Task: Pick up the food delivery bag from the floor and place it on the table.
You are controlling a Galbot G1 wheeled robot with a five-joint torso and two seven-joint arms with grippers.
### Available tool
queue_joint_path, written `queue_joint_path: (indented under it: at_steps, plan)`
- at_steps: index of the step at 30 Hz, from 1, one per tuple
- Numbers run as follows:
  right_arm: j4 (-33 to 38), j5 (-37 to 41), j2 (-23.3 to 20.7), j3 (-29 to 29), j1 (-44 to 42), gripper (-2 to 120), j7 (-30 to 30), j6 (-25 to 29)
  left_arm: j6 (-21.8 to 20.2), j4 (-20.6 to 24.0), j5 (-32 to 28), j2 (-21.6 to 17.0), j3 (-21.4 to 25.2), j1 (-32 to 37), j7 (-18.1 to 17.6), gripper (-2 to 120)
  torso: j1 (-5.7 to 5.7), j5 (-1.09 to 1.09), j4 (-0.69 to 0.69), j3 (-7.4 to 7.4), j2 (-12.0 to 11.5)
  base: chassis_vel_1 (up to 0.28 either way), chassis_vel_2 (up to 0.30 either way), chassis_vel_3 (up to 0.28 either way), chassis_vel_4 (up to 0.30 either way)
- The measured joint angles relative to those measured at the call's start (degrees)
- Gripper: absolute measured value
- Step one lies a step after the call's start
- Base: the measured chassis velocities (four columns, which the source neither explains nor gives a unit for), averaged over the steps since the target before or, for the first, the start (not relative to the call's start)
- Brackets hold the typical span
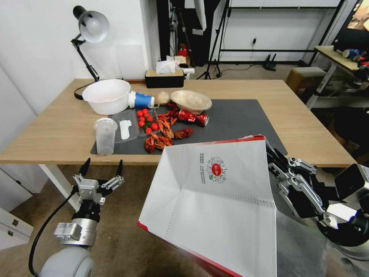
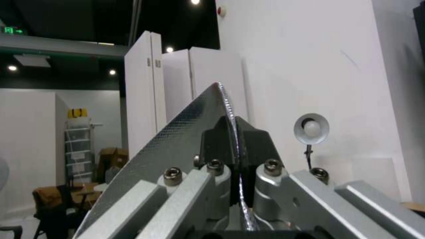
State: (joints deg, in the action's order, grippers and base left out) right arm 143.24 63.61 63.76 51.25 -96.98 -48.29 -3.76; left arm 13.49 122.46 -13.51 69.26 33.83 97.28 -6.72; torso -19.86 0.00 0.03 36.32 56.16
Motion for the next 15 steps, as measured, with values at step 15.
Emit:
queue_joint_path:
  at_steps: [15]
  plan:
    - [0.0, 1.3, -0.6, -0.1, 0.3, 0, 1.8, 0.1, 0.6, 0.1, 1.1, 0.1, 0.1, 0.2, -0.4, 100, 0.11, 0.00, -0.01, -0.16, -0.3, 0.000, 0.000, 0.000, 0.000]
